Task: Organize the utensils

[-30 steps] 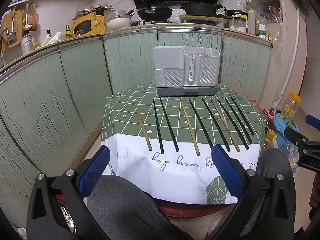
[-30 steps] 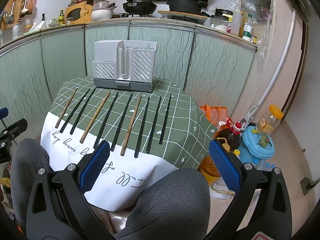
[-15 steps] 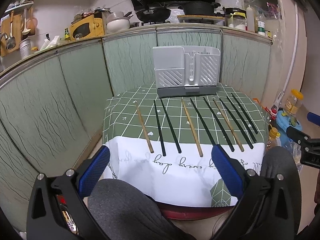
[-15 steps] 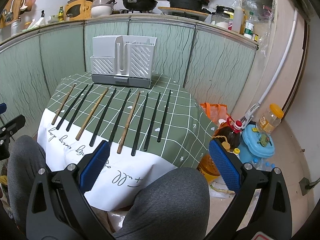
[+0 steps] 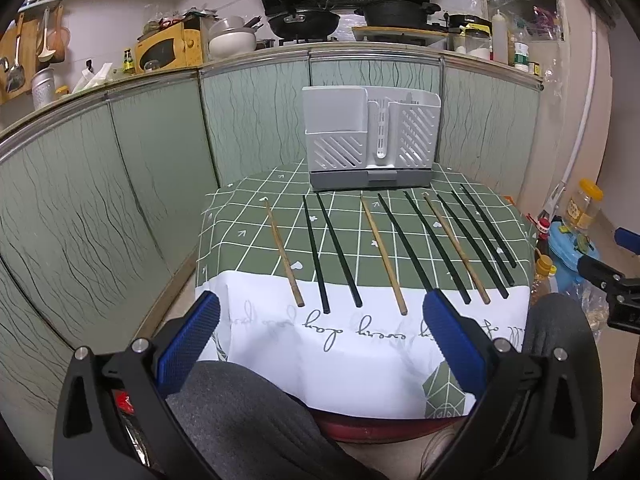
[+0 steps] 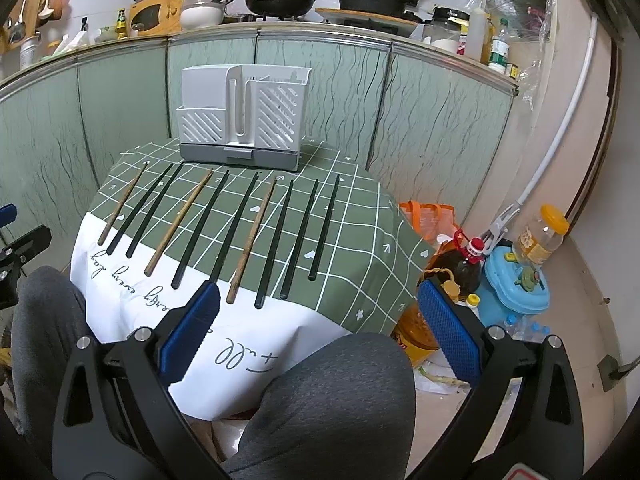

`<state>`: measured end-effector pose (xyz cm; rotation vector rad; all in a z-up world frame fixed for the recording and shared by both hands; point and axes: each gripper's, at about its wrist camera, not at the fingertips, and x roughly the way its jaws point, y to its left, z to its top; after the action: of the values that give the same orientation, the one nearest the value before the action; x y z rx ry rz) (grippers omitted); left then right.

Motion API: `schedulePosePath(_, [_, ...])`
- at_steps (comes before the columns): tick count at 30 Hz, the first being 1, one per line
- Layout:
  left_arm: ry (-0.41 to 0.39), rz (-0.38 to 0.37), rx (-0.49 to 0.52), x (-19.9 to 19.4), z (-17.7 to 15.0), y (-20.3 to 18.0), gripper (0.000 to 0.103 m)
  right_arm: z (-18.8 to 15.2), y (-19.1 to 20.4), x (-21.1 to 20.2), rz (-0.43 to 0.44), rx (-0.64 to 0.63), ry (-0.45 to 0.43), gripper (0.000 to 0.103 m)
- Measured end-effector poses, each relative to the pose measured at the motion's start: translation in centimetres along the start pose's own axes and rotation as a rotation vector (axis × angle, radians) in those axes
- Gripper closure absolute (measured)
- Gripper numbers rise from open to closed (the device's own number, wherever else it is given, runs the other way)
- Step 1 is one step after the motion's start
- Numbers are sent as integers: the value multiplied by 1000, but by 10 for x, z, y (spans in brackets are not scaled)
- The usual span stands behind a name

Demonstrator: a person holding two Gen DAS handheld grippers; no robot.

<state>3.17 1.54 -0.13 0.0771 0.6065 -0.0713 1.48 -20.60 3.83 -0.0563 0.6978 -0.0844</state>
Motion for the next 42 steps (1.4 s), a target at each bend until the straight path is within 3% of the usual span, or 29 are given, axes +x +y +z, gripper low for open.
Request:
schedulePosePath(15, [-8,21,-14,14,2,16,4,4,-9,7,39,-17,20,8])
schedulePosePath(27, [26,-10,-24,42,3,33,4,9,-25,29,65,-18,20,8])
schedulePosePath(42, [20,103,-72,84,16,54,4,20,-35,83,53,-25,24,9])
